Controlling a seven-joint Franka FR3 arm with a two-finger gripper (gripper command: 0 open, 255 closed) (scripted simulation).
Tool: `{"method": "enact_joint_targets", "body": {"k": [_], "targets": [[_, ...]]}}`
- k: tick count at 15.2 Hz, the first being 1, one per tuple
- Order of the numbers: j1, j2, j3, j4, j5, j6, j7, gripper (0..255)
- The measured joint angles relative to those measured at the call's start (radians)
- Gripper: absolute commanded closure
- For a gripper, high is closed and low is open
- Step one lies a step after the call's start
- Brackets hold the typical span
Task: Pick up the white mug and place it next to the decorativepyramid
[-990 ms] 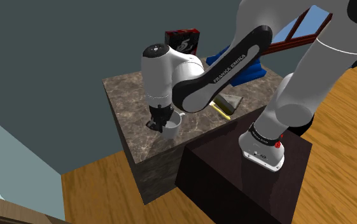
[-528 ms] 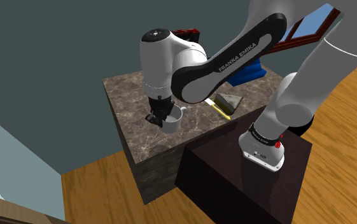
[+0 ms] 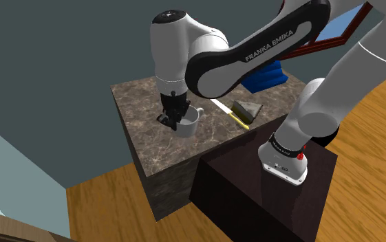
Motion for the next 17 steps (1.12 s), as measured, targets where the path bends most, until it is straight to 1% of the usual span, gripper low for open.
{"method": "enact_joint_targets", "body": {"k": [17], "targets": [[0.002, -0.104, -0.034, 0.147, 0.04, -0.24, -0.038, 255]]}}
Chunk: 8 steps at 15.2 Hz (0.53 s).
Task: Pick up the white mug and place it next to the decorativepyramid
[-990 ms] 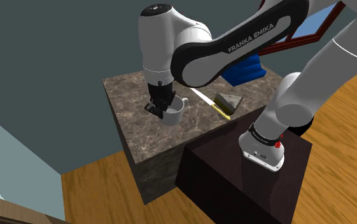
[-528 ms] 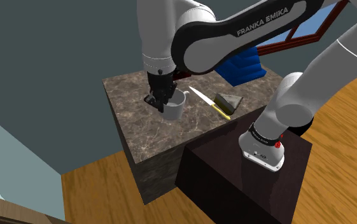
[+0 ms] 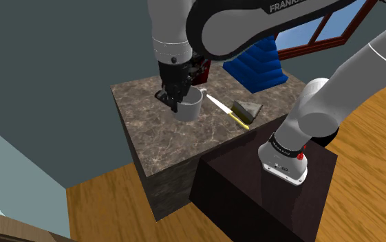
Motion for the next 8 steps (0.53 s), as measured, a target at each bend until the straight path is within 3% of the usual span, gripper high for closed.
{"method": "enact_joint_targets", "body": {"k": [8], "targets": [[-0.001, -0.024, -0.013, 0.086, 0.004, -0.108, -0.006, 255]]}}
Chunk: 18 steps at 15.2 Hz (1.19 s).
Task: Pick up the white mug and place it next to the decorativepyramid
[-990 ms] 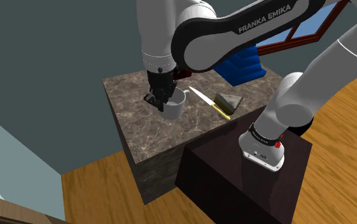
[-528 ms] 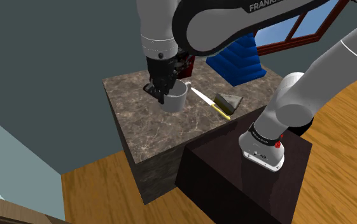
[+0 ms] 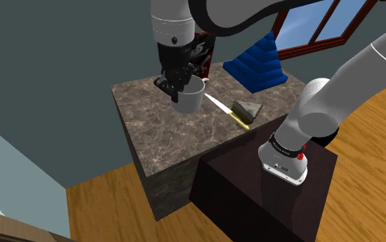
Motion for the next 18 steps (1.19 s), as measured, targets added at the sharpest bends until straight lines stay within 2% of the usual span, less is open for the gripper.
{"method": "enact_joint_targets", "body": {"k": [18], "targets": [[-0.01, 0.006, -0.018, 0.245, -0.012, -0.24, 0.005, 255]]}}
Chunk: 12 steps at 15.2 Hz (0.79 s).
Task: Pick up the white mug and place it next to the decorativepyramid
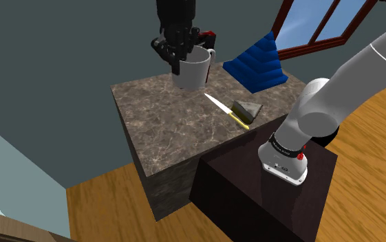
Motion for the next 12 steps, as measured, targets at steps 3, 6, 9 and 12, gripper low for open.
{"method": "enact_joint_targets", "body": {"k": [3, 6, 9, 12], "targets": [[-0.001, 0.007, 0.0, 0.046, -0.004, -0.039, 0.004, 255], [-0.007, -0.025, -0.022, 0.045, 0.004, -0.07, -0.023, 255], [-0.011, -0.125, -0.077, -0.051, 0.025, -0.071, -0.092, 255], [-0.016, -0.222, -0.145, -0.14, 0.029, -0.083, -0.174, 255]]}}
